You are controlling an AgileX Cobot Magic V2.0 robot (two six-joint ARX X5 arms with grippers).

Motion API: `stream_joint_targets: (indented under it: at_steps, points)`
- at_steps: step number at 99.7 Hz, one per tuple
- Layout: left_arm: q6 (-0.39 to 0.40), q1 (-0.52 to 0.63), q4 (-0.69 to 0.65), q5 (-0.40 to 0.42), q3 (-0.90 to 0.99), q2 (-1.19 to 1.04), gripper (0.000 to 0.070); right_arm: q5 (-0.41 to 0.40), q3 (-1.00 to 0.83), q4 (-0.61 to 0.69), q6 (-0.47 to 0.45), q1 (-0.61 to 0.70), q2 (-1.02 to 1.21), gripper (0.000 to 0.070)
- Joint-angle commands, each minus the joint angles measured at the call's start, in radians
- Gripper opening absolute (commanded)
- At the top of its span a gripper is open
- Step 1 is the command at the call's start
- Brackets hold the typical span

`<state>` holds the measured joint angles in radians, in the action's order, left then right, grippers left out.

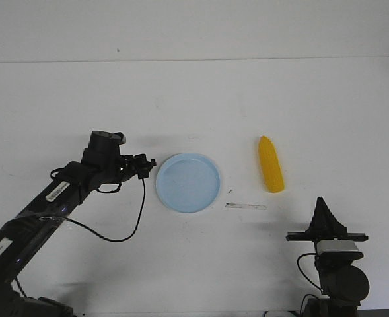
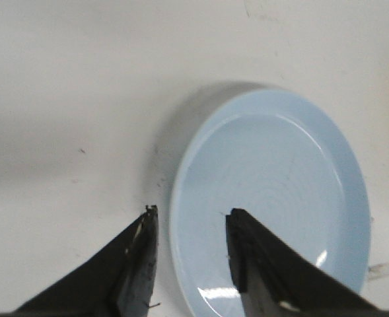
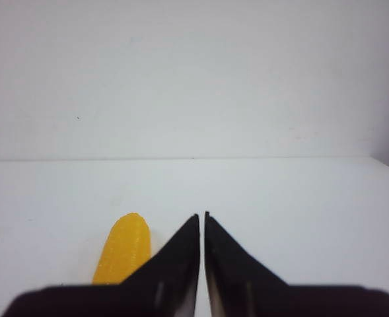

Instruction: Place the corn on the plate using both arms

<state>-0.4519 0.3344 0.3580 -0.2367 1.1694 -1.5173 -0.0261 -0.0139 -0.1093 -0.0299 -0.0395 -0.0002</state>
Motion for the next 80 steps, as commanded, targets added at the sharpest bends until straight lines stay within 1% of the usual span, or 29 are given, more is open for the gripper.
stream_joint_targets:
  at_steps: [1,7,11,18,25,43,50,53,57,65,69,76,80]
  points:
    - [0.064,-0.007,-0.008,0.070,0.010,0.018,0.0197,0.000,0.001,-0.010,0.002,0.001,0.002,0.0014]
    - [0.099,-0.018,-0.028,0.117,0.002,0.047,0.0181,0.000,0.001,-0.010,0.002,0.001,0.002,0.0015]
    - [0.124,-0.027,-0.056,0.132,-0.012,0.069,0.0141,0.000,0.001,-0.010,0.002,0.001,0.002,0.0015]
    - [0.158,-0.046,-0.123,0.133,-0.055,0.116,0.0075,0.000,0.001,-0.010,0.002,0.001,0.002,0.0015]
    - [0.161,-0.068,-0.195,0.133,-0.113,0.167,0.0036,0.000,0.001,-0.010,0.002,0.001,0.002,0.0015]
    - [0.161,-0.143,-0.373,0.137,-0.301,0.322,0.0029,0.000,0.001,-0.010,0.002,0.001,0.002,0.0015]
    - [0.178,-0.171,-0.423,0.159,-0.373,0.385,0.0000,0.000,0.001,-0.010,0.002,0.001,0.002,0.0014]
    - [0.209,-0.180,-0.438,0.176,-0.401,0.412,0.0001,0.000,0.001,-0.010,0.002,0.001,0.002,0.0015]
    - [0.277,-0.192,-0.452,0.194,-0.441,0.455,0.0001,0.000,0.001,-0.010,0.002,0.001,0.002,0.0015]
    - [0.397,-0.207,-0.473,0.197,-0.500,0.524,0.0001,0.000,0.001,-0.010,0.002,0.001,0.002,0.0015]
    - [0.446,-0.214,-0.486,0.196,-0.529,0.560,0.0001,0.000,0.001,-0.010,0.002,0.001,0.002,0.0014]
    - [0.492,-0.225,-0.495,0.197,-0.573,0.628,0.0001,0.000,0.001,-0.010,0.002,0.001,0.002,0.0014]
    - [0.493,-0.229,-0.493,0.197,-0.588,0.658,0.0001,0.000,0.001,-0.010,0.002,0.001,0.002,0.0015]
